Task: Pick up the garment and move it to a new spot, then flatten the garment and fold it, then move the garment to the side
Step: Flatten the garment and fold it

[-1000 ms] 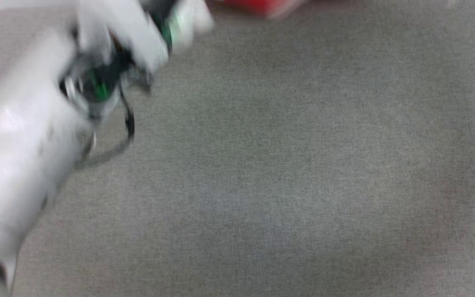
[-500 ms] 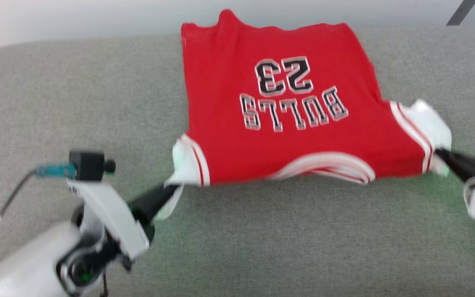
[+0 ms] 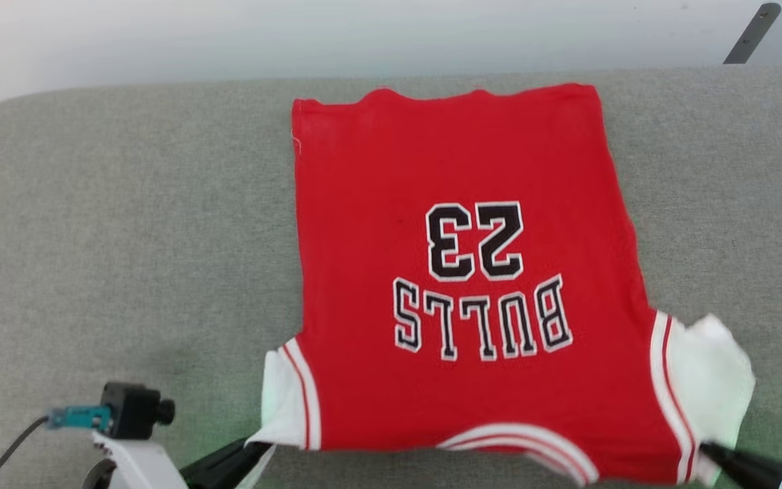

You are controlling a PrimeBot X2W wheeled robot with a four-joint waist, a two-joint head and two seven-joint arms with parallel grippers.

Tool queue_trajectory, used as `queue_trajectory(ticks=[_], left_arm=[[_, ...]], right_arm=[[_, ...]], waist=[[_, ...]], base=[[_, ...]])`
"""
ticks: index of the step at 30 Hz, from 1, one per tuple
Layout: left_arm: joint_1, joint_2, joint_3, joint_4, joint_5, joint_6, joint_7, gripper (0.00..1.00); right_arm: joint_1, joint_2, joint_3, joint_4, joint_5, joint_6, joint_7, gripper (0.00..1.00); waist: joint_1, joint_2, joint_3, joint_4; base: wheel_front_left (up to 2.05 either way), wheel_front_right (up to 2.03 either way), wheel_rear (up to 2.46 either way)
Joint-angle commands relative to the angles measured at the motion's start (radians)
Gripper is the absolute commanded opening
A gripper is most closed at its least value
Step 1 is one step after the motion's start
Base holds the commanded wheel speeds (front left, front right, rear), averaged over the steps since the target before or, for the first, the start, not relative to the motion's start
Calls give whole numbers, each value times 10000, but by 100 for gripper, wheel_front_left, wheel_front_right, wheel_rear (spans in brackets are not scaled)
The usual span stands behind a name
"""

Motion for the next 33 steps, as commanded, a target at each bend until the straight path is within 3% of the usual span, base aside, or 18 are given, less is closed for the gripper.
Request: queue_trajectory(ticks=[1,5,10,18,23,24,25,26,27,33], left_arm=[[163,181,-12,-47,74,126,-35,0],[279,231,-43,-50,71,270,-74,0],[126,-466,-155,546,-257,126,222,0],[-200,-1812,-420,2694,-157,-87,441,0],[-248,-2343,-670,3588,106,-99,435,0],[-244,-2428,-723,3710,142,-91,464,0],[-256,-2471,-734,3803,126,-97,446,0],[-274,-2508,-738,3870,115,-97,425,0],[-308,-2537,-756,3895,131,-90,426,0],[-433,-2508,-689,3638,124,-96,218,0]], right_arm=[[382,254,-304,-359,-226,-13,318,0],[1151,1186,-1022,-1410,-861,-13,1353,0],[1093,2105,-1044,-1535,-1390,-13,2043,0],[236,2225,-201,346,-2250,-15,1340,0],[-229,2235,364,1181,-2431,-18,577,0],[-339,2219,468,1282,-2473,-21,397,5],[-435,2209,542,1356,-2518,-26,241,24],[-541,2191,632,1417,-2524,-27,96,50],[-633,2172,697,1453,-2532,-27,-32,100],[-599,1884,9,907,-2370,-55,-92,100]], waist=[[0,0,1,18],[0,0,3,43],[0,0,80,67],[0,0,312,119],[0,0,457,155],[0,0,482,152],[0,0,514,135],[0,0,530,122],[0,0,547,107],[0,0,614,33]], base=[[0,0,0],[0,0,0],[0,0,0],[0,0,0],[0,0,0],[0,0,0],[0,0,0],[0,0,0],[0,0,0],[0,0,0]])
